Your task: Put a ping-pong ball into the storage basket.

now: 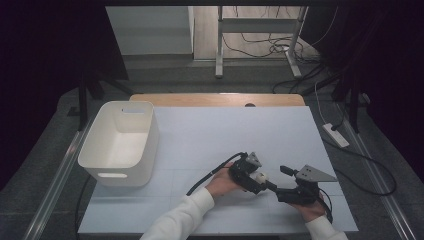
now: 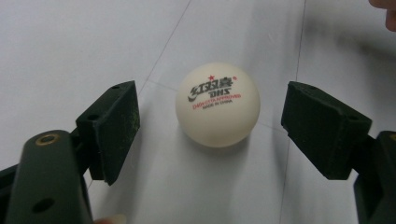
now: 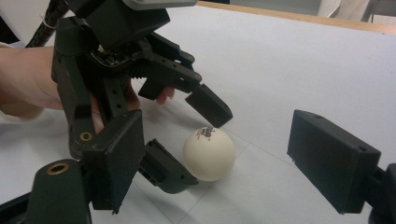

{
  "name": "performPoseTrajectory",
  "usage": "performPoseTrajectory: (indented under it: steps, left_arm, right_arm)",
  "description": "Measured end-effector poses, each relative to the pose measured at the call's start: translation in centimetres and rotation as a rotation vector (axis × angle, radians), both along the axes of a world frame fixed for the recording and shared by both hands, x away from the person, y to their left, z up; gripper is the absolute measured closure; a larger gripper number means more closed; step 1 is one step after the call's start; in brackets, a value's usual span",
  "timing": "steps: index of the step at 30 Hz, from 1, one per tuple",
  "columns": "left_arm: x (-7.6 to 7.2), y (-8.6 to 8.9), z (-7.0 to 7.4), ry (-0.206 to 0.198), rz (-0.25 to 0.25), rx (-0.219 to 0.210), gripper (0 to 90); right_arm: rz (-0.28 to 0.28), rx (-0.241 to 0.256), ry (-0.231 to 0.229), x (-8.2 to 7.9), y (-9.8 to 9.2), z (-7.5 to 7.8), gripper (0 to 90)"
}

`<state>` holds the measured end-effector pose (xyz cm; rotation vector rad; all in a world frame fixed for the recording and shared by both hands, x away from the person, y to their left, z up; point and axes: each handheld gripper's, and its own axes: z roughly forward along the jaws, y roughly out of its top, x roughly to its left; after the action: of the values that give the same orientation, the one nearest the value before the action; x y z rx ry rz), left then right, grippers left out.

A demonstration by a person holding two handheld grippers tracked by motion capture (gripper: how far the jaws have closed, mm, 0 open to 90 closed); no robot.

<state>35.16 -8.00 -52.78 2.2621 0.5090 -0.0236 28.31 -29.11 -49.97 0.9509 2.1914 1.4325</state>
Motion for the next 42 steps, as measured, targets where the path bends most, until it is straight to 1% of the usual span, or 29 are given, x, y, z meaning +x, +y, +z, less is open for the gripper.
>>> performPoseTrajectory:
  steps: [3,5,6,9,11,12,13,14,15,27,30,31,32,36,38,39,42]
  left_arm:
    - [-0.01,-0.30,-0.20,0.007,-0.013,0.001,25.9]
    - [-0.04,-0.42,-0.26,0.004,-0.010,0.013,29.3]
    - [-0.04,-0.45,-0.29,0.006,-0.010,0.011,31.2]
    - [0.06,-0.43,-0.27,0.016,-0.002,-0.002,40.1]
    - [0.07,-0.44,-0.29,0.018,-0.002,0.000,47.4]
    - [0.10,-0.42,-0.28,0.019,0.000,0.001,49.5]
    - [0.10,-0.42,-0.28,0.019,0.000,0.001,50.2]
    - [0.25,-0.35,-0.27,0.036,0.005,-0.006,50.4]
    - [0.25,-0.35,-0.27,0.036,0.005,-0.006,50.6]
    - [0.11,-0.24,-0.03,0.023,0.001,-0.002,51.0]
    - [0.02,-0.20,0.14,0.021,0.008,-0.012,51.0]
    - [-0.04,-0.24,0.17,0.023,0.018,-0.022,51.0]
    - [-0.01,-0.18,0.25,0.017,0.012,-0.014,51.0]
    - [-0.08,-0.13,0.36,0.013,0.005,-0.012,50.9]
    - [-0.12,-0.08,0.38,0.016,0.013,-0.018,51.0]
    - [-0.08,0.01,0.44,0.011,0.007,-0.011,51.0]
    - [-0.09,0.16,0.56,0.009,0.012,-0.015,51.0]
  right_arm:
    - [0.001,0.003,-0.001,-0.01,-0.01,0.00,18.8]
    - [0.001,0.002,-0.001,-0.01,-0.03,-0.02,18.8]
    - [0.001,0.002,-0.001,-0.01,-0.05,-0.02,18.8]
    - [0.001,-0.001,-0.003,-0.02,-0.07,0.00,18.8]
    - [0.001,0.002,-0.003,-0.03,-0.06,-0.01,18.8]
    - [0.001,0.000,-0.003,-0.04,-0.08,0.00,18.8]
    - [0.001,0.000,-0.003,-0.04,-0.08,0.00,18.8]
    - [0.001,0.000,-0.004,-0.04,-0.08,0.00,18.9]
    - [0.001,0.000,-0.004,-0.04,-0.08,0.00,18.9]
    - [0.001,-0.002,-0.004,-0.04,-0.07,-0.05,18.9]
    - [0.002,-0.003,-0.005,-0.06,-0.07,-0.04,18.9]
    - [0.001,-0.003,-0.005,-0.06,-0.07,-0.04,18.9]
    - [0.001,-0.003,-0.006,-0.07,-0.07,-0.04,18.9]
    - [0.001,-0.003,-0.006,-0.07,-0.06,-0.03,19.0]
    - [0.001,-0.004,-0.006,-0.07,-0.07,-0.03,18.9]
    - [0.001,-0.004,-0.006,-0.07,-0.07,-0.04,19.0]
    - [0.001,-0.005,-0.006,-0.06,-0.07,-0.05,19.0]
